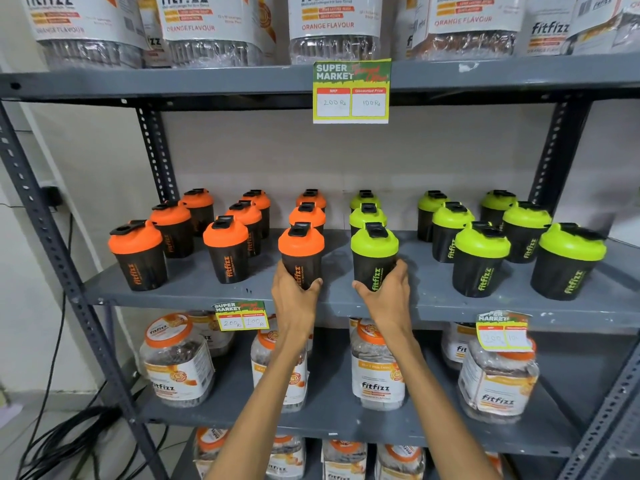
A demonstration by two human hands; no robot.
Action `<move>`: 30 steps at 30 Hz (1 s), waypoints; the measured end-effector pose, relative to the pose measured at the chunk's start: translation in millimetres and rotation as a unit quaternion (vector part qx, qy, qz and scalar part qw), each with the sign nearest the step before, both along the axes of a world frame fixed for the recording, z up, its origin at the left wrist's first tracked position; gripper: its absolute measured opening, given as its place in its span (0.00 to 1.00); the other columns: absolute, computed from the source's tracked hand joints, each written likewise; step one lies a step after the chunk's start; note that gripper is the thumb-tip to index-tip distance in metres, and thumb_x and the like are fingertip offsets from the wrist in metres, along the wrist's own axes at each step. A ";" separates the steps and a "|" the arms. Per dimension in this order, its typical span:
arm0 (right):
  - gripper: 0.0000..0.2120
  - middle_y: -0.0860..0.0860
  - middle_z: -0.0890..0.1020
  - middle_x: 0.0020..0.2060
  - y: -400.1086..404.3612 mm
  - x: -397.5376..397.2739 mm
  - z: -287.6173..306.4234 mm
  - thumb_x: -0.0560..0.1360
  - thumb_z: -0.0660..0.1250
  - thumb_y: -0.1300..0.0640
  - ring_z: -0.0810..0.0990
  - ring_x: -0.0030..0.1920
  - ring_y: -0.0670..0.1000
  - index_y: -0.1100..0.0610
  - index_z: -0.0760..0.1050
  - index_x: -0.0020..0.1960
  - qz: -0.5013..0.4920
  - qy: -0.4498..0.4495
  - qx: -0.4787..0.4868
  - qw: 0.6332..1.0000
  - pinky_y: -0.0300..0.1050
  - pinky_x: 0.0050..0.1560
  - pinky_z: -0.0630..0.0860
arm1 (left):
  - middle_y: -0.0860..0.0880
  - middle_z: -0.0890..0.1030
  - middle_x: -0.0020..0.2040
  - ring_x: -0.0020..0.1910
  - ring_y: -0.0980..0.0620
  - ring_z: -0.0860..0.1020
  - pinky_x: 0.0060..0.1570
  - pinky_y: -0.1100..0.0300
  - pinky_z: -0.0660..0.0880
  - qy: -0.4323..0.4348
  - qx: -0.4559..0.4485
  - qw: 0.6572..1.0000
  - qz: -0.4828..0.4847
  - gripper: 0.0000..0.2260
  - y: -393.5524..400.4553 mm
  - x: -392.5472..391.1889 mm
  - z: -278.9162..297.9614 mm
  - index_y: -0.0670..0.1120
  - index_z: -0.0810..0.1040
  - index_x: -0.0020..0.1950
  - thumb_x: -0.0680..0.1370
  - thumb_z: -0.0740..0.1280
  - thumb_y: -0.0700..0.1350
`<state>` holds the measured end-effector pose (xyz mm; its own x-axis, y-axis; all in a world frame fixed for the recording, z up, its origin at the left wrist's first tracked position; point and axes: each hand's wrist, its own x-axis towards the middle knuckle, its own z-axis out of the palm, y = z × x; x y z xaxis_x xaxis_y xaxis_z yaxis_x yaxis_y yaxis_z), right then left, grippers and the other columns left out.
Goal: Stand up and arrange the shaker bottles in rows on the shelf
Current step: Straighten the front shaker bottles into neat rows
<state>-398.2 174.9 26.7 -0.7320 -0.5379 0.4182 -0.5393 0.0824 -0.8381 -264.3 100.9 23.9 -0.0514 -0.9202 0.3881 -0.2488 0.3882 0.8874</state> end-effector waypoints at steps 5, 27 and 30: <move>0.42 0.58 0.67 0.69 18.7 26.1 -16.7 0.70 0.76 0.51 0.70 0.68 0.56 0.58 0.57 0.75 -0.028 0.052 -0.105 0.993 0.34 0.63 0.66 | 0.43 0.63 0.79 0.79 0.44 0.61 0.75 0.51 0.61 -0.021 0.006 1.000 -0.013 0.54 10.0 13.1 -7.0 0.44 0.47 0.83 0.69 0.80 0.52; 0.52 0.67 0.63 0.72 -175.8 239.0 13.4 0.66 0.80 0.56 0.63 0.73 0.66 0.69 0.51 0.76 0.032 -0.044 -0.004 0.999 0.53 0.70 0.62 | 0.33 0.68 0.74 0.74 0.35 0.67 0.72 0.45 0.64 -0.008 0.012 0.992 0.124 0.47 -156.5 260.0 4.9 0.32 0.58 0.76 0.67 0.81 0.46; 0.52 0.68 0.65 0.70 -185.6 238.2 12.8 0.64 0.81 0.58 0.65 0.72 0.65 0.70 0.52 0.76 0.019 -0.048 0.012 0.999 0.52 0.68 0.65 | 0.34 0.71 0.72 0.73 0.35 0.69 0.70 0.43 0.67 -0.028 0.001 0.994 0.104 0.43 -161.1 264.6 1.0 0.33 0.62 0.75 0.68 0.81 0.46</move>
